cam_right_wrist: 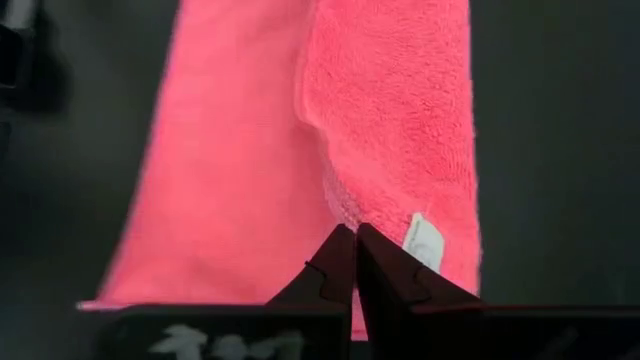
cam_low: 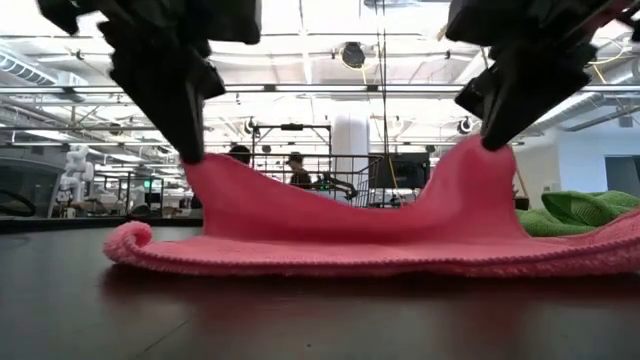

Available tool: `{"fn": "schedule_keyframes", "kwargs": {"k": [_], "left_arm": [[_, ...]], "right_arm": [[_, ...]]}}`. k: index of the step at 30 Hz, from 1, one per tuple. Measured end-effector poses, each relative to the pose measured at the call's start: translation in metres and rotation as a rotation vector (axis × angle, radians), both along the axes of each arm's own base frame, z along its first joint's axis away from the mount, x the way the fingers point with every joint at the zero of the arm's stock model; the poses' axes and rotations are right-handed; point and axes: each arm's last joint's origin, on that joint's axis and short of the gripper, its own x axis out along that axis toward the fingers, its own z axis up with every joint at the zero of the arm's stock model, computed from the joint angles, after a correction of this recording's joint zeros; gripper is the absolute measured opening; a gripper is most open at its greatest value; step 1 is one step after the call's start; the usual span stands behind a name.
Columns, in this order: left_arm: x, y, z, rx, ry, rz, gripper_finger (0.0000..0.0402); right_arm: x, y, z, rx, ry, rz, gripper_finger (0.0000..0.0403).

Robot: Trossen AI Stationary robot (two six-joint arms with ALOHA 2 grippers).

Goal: Fold microfiber towels
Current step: Fold the pink microfiber cloth

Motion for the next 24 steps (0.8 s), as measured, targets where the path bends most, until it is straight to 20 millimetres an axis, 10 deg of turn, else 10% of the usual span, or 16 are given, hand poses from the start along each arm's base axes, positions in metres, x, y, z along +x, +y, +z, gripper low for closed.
{"fn": "schedule_keyframes", "kwargs": {"k": [24], "left_arm": [[-0.015, -0.074, -0.023, -0.152, -0.048, 0.031, 0.0]], "right_arm": [[-0.02, 0.07, -0.023, 0.153, 0.064, 0.008, 0.0]]}}
